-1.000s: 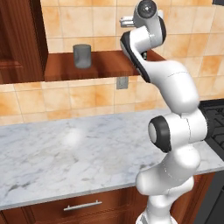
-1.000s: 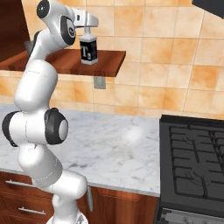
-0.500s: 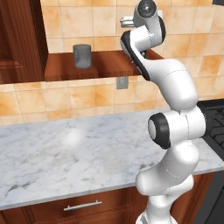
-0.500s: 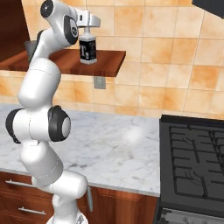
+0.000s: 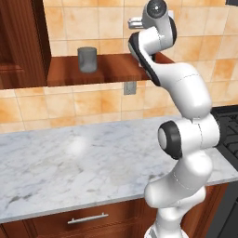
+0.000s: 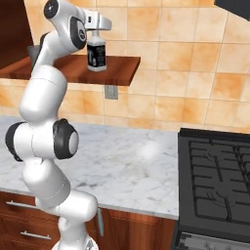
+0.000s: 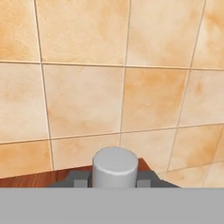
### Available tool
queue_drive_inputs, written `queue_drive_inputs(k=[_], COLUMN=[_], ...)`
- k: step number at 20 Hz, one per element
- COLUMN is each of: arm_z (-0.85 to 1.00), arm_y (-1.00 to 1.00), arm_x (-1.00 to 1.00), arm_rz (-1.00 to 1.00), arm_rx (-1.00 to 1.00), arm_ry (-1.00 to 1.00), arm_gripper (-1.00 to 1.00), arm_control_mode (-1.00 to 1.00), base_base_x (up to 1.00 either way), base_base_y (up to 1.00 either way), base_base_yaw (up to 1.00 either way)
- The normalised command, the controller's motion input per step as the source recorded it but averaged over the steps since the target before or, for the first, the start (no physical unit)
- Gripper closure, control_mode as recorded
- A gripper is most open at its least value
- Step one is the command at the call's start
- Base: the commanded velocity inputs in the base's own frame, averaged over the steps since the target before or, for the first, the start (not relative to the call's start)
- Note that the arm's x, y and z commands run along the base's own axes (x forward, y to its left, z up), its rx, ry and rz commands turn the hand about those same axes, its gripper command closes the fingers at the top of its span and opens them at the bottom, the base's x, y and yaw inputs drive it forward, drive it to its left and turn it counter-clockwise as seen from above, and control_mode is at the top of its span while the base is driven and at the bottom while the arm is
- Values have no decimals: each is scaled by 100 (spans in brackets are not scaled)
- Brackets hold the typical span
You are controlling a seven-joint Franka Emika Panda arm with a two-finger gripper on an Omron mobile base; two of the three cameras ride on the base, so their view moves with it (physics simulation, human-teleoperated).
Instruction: There is a bowl on the dining counter. Grab a lemon wedge from the fridge and place it in the bowl. Then get the liquor bottle and glass cup from the cabinet and place them next to the bowl.
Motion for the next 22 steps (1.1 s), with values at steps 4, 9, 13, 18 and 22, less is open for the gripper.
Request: queue_drive_inputs(k=[4, 9, 13, 18, 22], arm_z=[3, 65, 45, -6, -34], arm_y=[0, -14, -32, -33, -21], arm_x=[-44, -42, -86, -100, -100], arm_rz=[0, 0, 6, 18, 22], arm_rx=[0, 3, 2, 0, 0], arm_ry=[-3, -2, -16, -12, -6], arm_gripper=[100, 100, 100, 100, 100], arm_control_mode=[-100, -100, -100, -100, -100], base_base_x=[0, 0, 0, 0, 0], base_base_y=[0, 0, 0, 0, 0], base_base_yaw=[0, 0, 0, 0, 0])
